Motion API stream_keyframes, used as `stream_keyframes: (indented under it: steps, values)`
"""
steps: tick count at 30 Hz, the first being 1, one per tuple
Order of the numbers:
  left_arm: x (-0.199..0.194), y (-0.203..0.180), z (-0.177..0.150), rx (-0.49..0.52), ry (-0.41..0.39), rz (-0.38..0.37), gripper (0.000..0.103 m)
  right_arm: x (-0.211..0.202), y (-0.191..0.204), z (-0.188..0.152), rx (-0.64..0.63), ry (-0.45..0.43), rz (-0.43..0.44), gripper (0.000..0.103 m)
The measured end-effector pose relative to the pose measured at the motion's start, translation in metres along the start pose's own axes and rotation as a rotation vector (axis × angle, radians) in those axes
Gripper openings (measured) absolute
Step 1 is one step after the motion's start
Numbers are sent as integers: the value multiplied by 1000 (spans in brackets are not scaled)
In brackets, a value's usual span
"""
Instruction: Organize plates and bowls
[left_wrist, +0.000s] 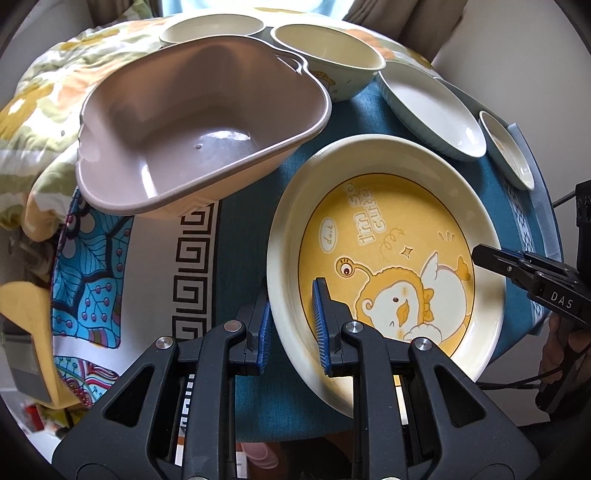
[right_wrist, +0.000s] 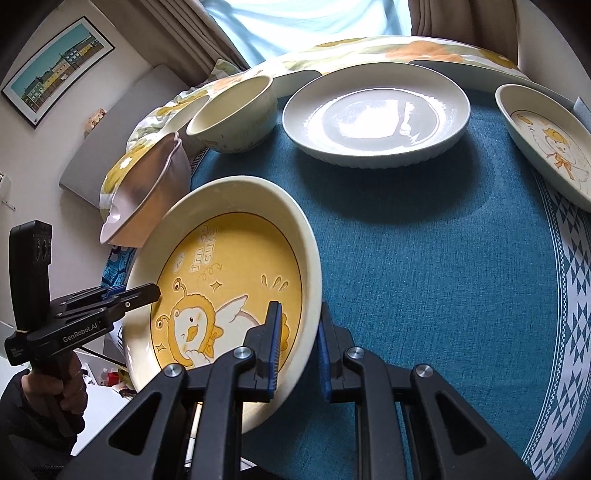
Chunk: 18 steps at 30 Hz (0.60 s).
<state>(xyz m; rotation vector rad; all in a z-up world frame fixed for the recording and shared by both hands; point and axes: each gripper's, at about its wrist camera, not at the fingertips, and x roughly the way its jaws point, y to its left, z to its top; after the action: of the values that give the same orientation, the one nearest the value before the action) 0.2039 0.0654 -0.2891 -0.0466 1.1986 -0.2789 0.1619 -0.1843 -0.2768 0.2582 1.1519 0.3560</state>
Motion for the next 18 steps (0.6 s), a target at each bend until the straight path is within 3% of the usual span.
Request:
stream_keyframes:
  steps: [7, 9, 11, 15, 18]
  values:
    - [2, -7, 3, 3, 20, 9, 36, 4, 9, 2, -36, 24, -58, 16]
    - [3, -13, 4, 22, 16, 38, 57, 4, 8, 2, -30, 17, -58, 16]
    - [1, -19, 4, 39, 2, 57, 67, 2, 7, 2, -19, 0, -59, 16]
    - [-2, -26, 2, 59, 9, 71, 68, -4, 7, 3, -18, 3, -80, 26]
    - [-12, -27, 0, 61, 10, 82, 68, -20, 9, 7, -17, -9, -102, 27]
